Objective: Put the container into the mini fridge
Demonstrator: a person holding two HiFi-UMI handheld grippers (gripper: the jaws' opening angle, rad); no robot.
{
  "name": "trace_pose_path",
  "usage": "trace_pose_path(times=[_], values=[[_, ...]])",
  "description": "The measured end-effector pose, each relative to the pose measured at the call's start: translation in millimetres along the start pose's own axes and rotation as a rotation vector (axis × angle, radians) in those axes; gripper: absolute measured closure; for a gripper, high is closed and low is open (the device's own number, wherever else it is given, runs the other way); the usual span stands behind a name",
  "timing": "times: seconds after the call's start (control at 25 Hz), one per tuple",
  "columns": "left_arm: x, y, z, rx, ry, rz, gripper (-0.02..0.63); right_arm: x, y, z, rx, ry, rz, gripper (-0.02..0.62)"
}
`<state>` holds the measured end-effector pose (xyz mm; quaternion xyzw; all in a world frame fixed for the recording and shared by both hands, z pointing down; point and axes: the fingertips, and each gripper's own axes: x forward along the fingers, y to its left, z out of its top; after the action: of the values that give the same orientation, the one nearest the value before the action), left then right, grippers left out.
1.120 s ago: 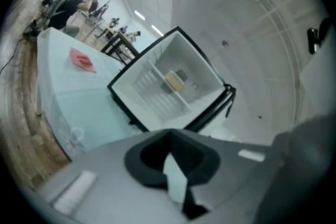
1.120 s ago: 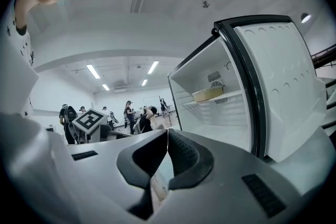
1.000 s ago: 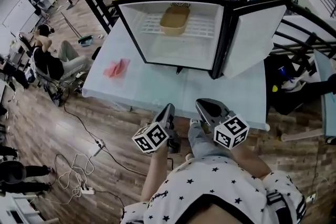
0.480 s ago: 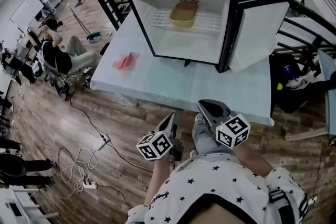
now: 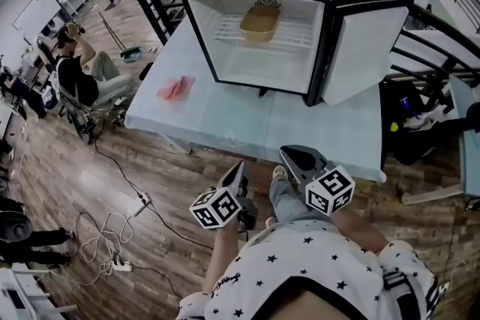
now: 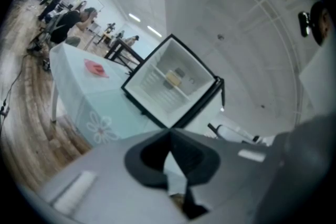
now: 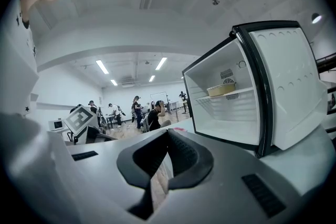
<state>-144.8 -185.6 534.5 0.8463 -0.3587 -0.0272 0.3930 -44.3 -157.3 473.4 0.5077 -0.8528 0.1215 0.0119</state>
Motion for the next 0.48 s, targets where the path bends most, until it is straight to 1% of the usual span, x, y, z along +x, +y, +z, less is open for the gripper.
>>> trace_pose_path(times=[0.16, 0.48], values=[[8.4, -0.8, 0.7, 0.0, -0.001, -0.001, 0.601, -1.2, -7.9, -3.4, 0.001, 0.004, 0.003, 0.575], [2.9, 3.0, 4.3, -0.013, -0.007, 0.009, 0.601, -1.2, -3.6, -1.7, 0.005, 0.007, 0.014, 0.575]])
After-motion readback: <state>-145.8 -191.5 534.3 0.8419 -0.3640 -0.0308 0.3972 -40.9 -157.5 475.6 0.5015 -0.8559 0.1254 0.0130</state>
